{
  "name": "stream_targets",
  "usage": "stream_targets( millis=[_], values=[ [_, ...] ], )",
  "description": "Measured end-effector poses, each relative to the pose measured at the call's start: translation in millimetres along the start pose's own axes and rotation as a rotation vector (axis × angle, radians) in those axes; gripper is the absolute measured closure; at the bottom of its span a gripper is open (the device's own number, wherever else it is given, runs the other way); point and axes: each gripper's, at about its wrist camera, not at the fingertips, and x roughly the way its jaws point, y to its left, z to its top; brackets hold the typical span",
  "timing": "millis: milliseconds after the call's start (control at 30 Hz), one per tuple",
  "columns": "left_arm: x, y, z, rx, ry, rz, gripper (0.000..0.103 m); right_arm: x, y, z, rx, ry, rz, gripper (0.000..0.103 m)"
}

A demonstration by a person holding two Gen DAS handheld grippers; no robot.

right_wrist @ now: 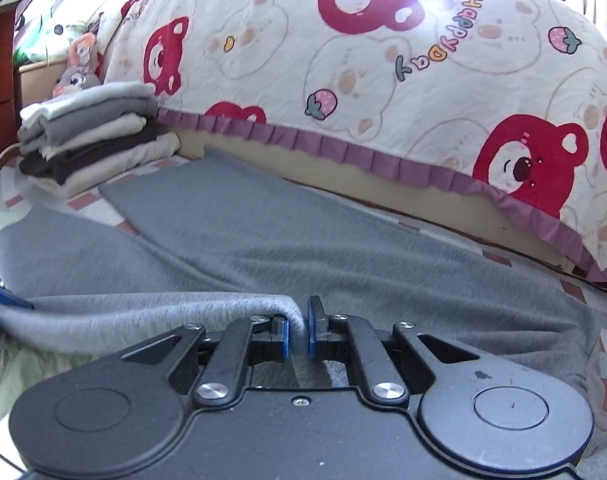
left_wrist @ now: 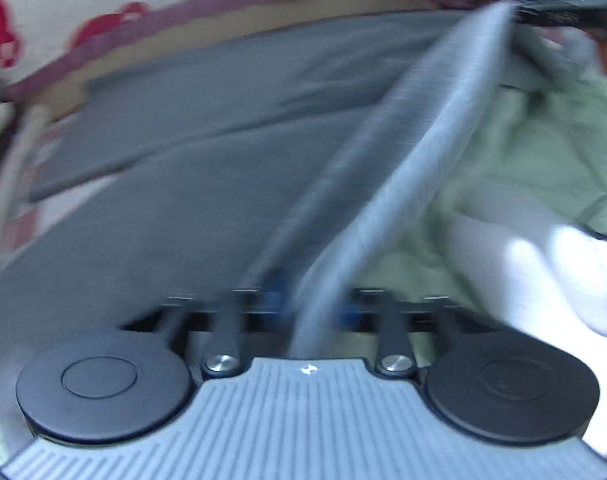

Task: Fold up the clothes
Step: 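Pull the sleeve across the sweatshirt body with both grippers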

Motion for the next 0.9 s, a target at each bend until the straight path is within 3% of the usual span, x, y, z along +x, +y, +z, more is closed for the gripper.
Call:
stream_targets(
  millis=[100, 167, 267, 367, 500, 667, 767, 900],
  values=[
    [-13.3, 17.2, 19.0, -0.052, -0.102, 0.093, 0.093, 3.1, 0.7, 12.4, -0.015, -0.033, -0.016, 0.096],
    [-16.1, 22.6, 41.0, -0.028, -0.160, 0.175, 0.093, 7.8, -1.2, 26.5, -0.027, -0.065, -0.033, 0.096],
    [-5.1, 31.0, 93.4, 0.026, -0.248, 0.267, 0.095, 22.6, -13.5, 56.9, -0.032, -0.121, -0.078, 0.097],
    [31.3, 50.0, 152.7, 0.033, -0.284, 0.289, 0.094, 53.0, -36.8, 88.3, -0.012, -0.124, -0.115, 0.097],
    [115.3, 69.7, 209.2, 0.060, -0.205, 0.283, 0.087, 116.8, -71.8, 112.2, 0.009, -0.025, -0.140, 0.097],
    [189.6, 80.1, 201.1, 0.136, 0.007, 0.280, 0.087, 179.5, -92.9, 101.3, 0.016, 0.074, -0.153, 0.098],
    [198.8, 82.7, 185.8, 0.184, 0.070, 0.264, 0.087, 190.7, -93.9, 88.0, 0.043, 0.064, -0.155, 0.098],
    [186.8, 82.2, 163.8, 0.234, 0.086, 0.278, 0.082, 190.1, -94.5, 82.0, 0.065, 0.031, -0.151, 0.098]
  ],
)
